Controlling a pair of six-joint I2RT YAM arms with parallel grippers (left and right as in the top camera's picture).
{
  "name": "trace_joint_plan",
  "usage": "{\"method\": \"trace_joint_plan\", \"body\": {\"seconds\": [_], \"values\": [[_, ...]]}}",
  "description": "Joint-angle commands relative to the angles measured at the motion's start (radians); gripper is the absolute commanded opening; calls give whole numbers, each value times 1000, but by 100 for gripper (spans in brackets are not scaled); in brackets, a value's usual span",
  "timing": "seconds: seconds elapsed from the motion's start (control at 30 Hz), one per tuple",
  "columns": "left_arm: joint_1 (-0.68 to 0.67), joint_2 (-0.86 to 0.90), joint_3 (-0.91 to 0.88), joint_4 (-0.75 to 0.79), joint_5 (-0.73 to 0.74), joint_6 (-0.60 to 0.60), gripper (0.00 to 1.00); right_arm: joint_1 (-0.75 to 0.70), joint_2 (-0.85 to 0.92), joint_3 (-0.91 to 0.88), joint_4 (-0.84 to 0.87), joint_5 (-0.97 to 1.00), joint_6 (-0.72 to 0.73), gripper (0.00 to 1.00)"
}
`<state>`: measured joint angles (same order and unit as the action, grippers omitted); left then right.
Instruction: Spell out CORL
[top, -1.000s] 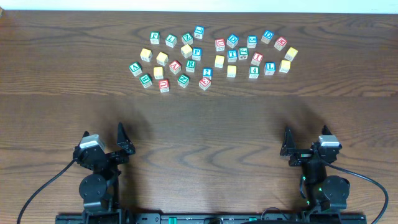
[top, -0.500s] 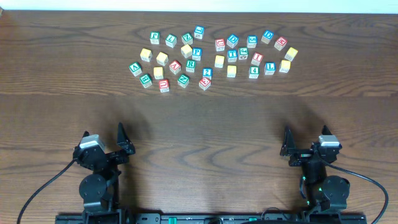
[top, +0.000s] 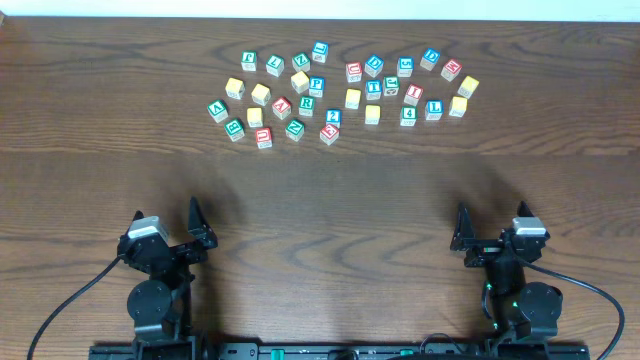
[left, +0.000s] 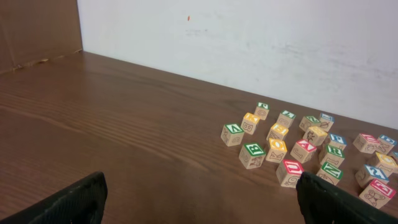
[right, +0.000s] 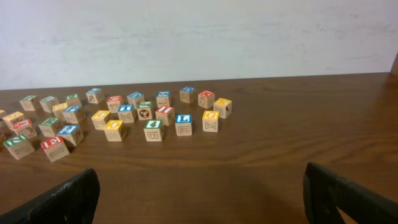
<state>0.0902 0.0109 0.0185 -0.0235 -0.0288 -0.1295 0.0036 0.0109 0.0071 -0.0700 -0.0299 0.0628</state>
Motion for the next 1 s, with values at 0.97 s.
{"method": "trace_joint_plan", "body": {"seconds": [0.97], "values": [[5, -5, -1, -43, -14, 14, 96, -9, -4, -2, -4, -6, -11, 99]]}}
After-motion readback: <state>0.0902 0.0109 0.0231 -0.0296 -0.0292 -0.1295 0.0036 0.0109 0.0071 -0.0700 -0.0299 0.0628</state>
